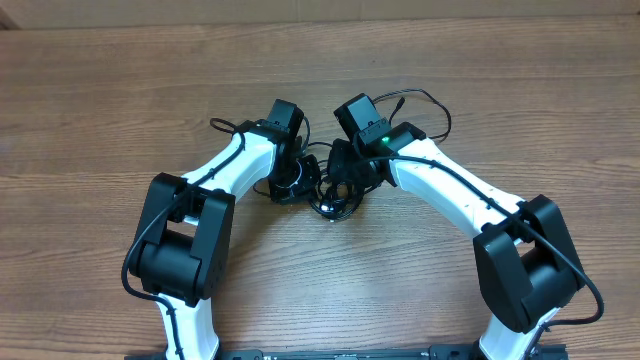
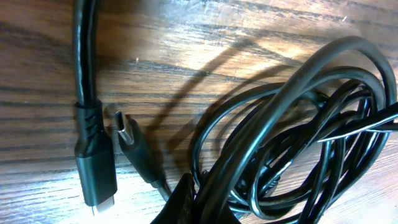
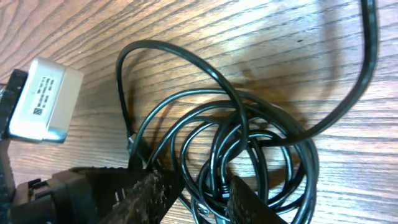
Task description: Untangle cables
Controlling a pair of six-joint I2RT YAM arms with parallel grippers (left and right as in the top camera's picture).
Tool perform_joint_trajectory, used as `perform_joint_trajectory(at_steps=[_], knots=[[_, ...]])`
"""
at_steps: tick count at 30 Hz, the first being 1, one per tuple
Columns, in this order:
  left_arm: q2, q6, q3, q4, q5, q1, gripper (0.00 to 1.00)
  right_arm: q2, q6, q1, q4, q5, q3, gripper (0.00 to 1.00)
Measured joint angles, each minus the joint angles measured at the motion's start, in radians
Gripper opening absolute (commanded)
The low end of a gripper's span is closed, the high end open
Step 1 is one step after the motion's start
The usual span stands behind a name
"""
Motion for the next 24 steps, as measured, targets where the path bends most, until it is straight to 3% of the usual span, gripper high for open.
perform_joint_trajectory(at_steps=[13, 24], knots=[[0.0, 0.015, -0.001, 0.001, 0.0, 0.002, 0.04, 0.007, 0.018, 0.041, 0.015, 0.018, -0.021, 0.3], [0.0, 0.022, -0.002, 0.0, 0.0, 0.005, 0.04, 0.132, 0.054, 0.058, 0.046, 0.086, -0.02, 0.26]])
